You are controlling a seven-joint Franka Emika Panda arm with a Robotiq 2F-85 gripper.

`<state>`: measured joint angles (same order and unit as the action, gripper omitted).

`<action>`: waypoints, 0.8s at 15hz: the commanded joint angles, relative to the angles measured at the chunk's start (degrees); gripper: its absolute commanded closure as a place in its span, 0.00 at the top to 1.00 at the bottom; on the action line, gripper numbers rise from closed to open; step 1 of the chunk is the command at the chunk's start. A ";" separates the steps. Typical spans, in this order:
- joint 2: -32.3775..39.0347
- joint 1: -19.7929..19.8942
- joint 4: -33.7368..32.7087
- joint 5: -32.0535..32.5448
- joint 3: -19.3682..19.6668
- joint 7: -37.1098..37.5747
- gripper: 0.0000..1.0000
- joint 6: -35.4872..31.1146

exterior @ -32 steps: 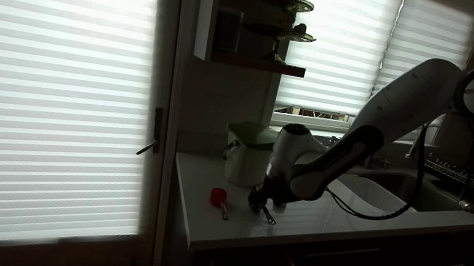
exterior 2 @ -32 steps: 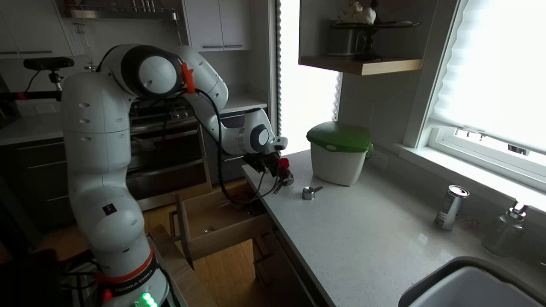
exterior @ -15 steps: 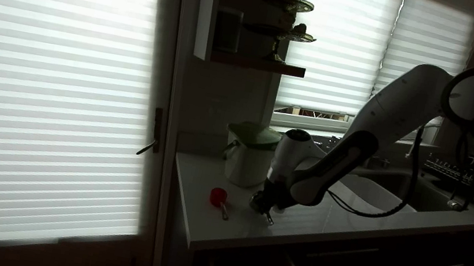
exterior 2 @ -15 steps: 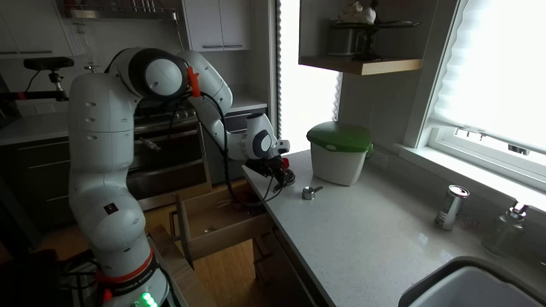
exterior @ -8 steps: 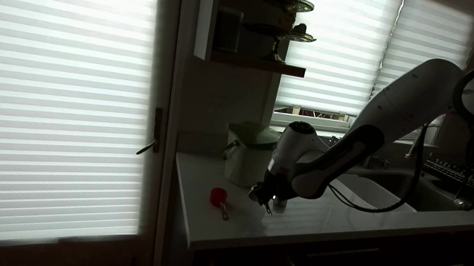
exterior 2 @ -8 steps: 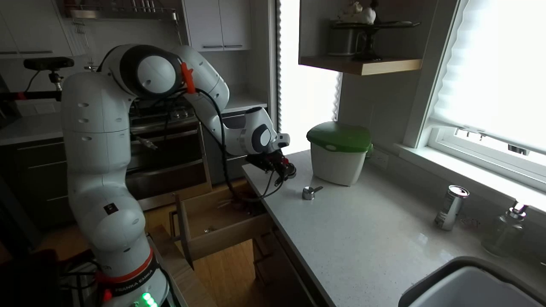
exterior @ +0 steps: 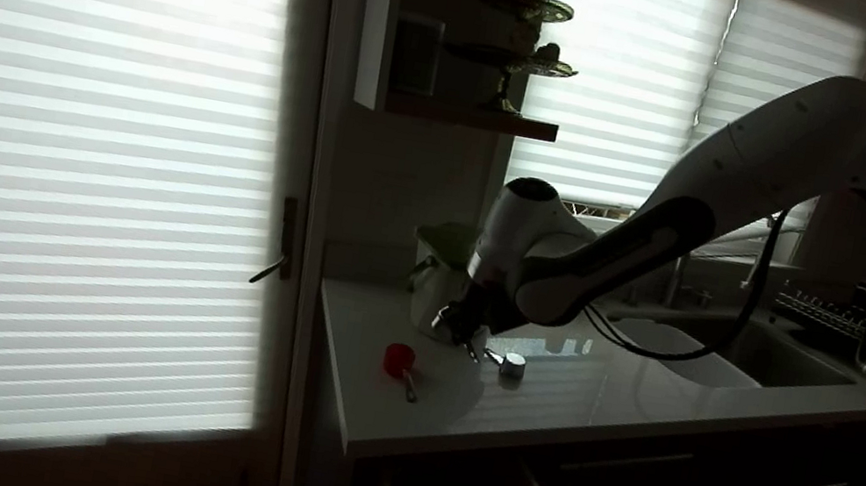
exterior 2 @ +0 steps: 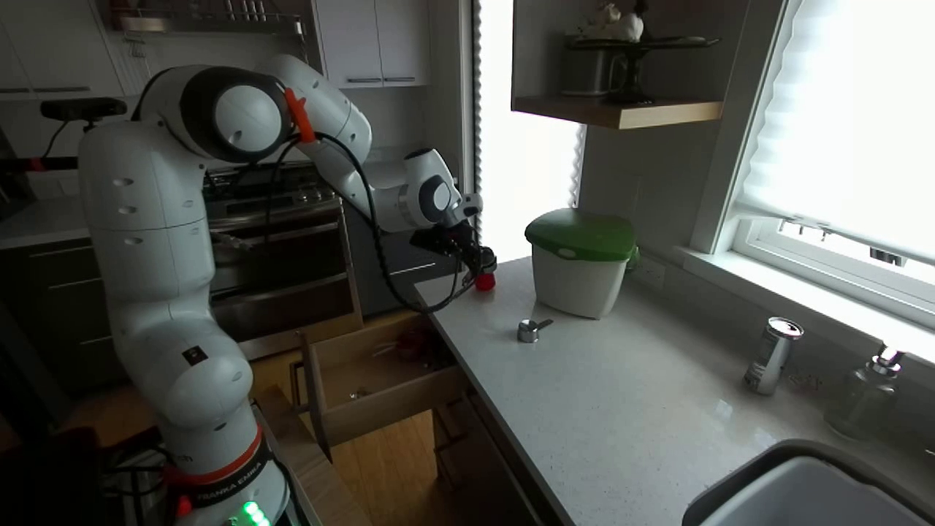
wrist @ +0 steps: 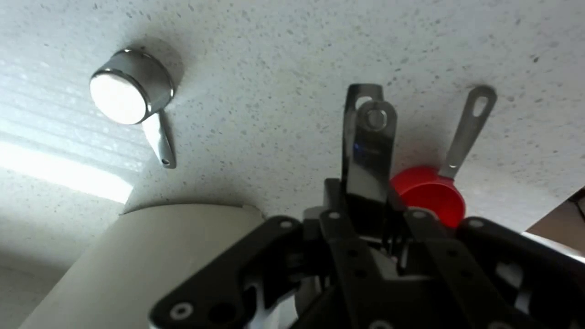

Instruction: Put the two measuring cups in the middle inside the orange measuring cup

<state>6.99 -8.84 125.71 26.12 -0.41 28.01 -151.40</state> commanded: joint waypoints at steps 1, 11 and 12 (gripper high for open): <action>2.54 -2.87 -7.77 1.82 -1.86 2.86 0.05 12.00; 16.01 -8.08 -23.94 2.15 -1.72 17.72 0.05 22.88; 17.47 -8.31 -25.01 2.30 -1.07 19.25 0.05 22.31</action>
<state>19.52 -15.75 105.31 26.90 -3.40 42.42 -129.07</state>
